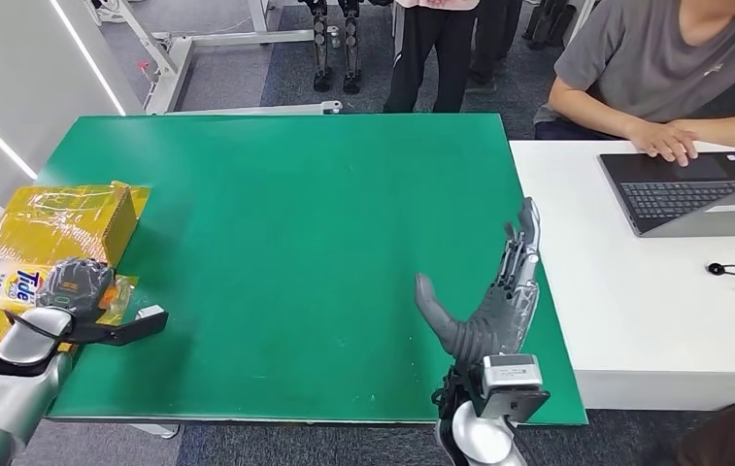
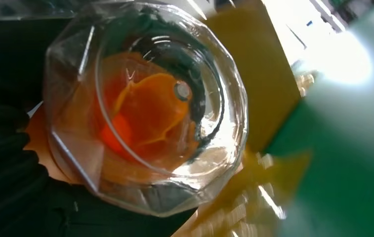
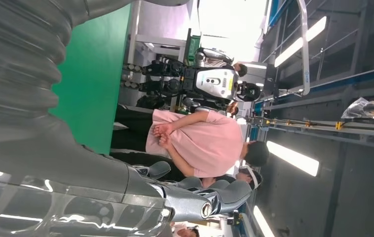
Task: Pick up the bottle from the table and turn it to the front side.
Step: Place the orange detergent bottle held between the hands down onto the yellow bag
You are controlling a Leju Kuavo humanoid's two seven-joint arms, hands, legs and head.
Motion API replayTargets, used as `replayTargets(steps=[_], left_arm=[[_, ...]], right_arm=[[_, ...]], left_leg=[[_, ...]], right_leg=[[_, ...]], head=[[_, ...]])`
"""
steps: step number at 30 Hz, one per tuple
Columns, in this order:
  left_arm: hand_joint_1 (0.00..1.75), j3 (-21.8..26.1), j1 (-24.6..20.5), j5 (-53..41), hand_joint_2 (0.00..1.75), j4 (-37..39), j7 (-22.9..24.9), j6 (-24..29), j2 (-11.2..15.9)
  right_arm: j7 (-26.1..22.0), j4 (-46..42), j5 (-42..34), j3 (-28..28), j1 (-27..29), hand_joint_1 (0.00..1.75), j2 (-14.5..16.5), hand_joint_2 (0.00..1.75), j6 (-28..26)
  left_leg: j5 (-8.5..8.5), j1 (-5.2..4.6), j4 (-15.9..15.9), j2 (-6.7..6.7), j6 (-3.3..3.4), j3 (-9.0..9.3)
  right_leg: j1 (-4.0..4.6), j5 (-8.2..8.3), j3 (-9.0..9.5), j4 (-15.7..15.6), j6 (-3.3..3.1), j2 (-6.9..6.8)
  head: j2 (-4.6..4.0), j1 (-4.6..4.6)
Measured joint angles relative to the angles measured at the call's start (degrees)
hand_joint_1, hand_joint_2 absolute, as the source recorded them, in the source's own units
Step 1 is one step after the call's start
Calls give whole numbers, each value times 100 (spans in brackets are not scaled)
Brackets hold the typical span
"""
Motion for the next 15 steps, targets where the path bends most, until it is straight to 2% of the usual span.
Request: replayTargets(steps=[6,15], left_arm=[[175,-520,-326,-18,175,800,40,-74,-38],[175,-979,-648,-28,175,1335,-55,103,-102]], right_arm=[[0,60,52,17,-91,0,-10,175,-66],[1,73,128,21,-131,0,-21,175,-76]], left_leg=[[0,-2,0,-5,0,1],[9,-3,-1,-9,-10,13]], right_leg=[[0,0,4,0,0,-6],[-1,1,12,14,-2,-12]], head=[[0,-1],[0,-1]])
